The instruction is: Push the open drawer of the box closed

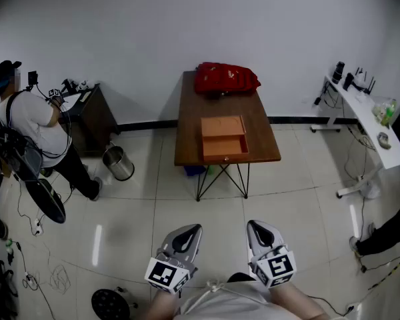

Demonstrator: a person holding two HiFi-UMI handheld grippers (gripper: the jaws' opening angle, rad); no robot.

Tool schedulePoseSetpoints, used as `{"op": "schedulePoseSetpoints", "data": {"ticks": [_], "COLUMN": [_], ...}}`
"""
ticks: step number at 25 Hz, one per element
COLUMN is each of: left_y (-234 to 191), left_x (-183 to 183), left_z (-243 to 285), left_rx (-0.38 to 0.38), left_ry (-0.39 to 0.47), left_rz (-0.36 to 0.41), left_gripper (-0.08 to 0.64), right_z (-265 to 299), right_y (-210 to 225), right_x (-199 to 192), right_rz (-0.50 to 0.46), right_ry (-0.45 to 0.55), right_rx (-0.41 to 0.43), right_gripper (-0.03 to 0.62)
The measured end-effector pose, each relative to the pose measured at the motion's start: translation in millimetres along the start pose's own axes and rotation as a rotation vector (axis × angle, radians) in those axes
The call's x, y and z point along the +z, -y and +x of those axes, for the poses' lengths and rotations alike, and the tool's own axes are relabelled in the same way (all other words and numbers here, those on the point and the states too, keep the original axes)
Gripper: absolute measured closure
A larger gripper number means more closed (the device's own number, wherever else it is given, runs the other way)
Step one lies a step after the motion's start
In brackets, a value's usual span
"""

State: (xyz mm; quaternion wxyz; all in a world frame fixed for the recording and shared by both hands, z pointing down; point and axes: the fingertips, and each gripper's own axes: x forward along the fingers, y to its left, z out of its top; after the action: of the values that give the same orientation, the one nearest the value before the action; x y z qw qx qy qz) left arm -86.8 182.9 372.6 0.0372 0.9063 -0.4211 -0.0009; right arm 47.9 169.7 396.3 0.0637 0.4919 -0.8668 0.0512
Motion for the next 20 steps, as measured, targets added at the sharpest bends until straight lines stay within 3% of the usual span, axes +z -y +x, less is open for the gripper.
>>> {"op": "schedulePoseSetpoints", "data": {"ticks": [11, 16, 20], "left_y": [-49.7, -85.8, -118.6], "left_x": [-21.5, -23.2, -15.4], "left_z": [41.6, 99.9, 164.0], "left_rx": [0.021, 0.037, 0.054], "left_ry": [-0.027, -0.017, -0.011], "left_rz": [-0.023, 0.002, 0.019], "left_gripper": [0.555, 0.555, 0.555], "right_z": [59.5, 114.3, 164.7], "right_y": [29.7, 72.2, 125.5], "right_x": [-20.5, -2.7, 9.2], "right_rz": [-0.014, -0.084, -0.084], "right_ry": [-0.047, -0.002, -0.004], "right_rx": [-0.007, 0.012, 0.026], "right_gripper": [0.584, 0.584, 0.584]}}
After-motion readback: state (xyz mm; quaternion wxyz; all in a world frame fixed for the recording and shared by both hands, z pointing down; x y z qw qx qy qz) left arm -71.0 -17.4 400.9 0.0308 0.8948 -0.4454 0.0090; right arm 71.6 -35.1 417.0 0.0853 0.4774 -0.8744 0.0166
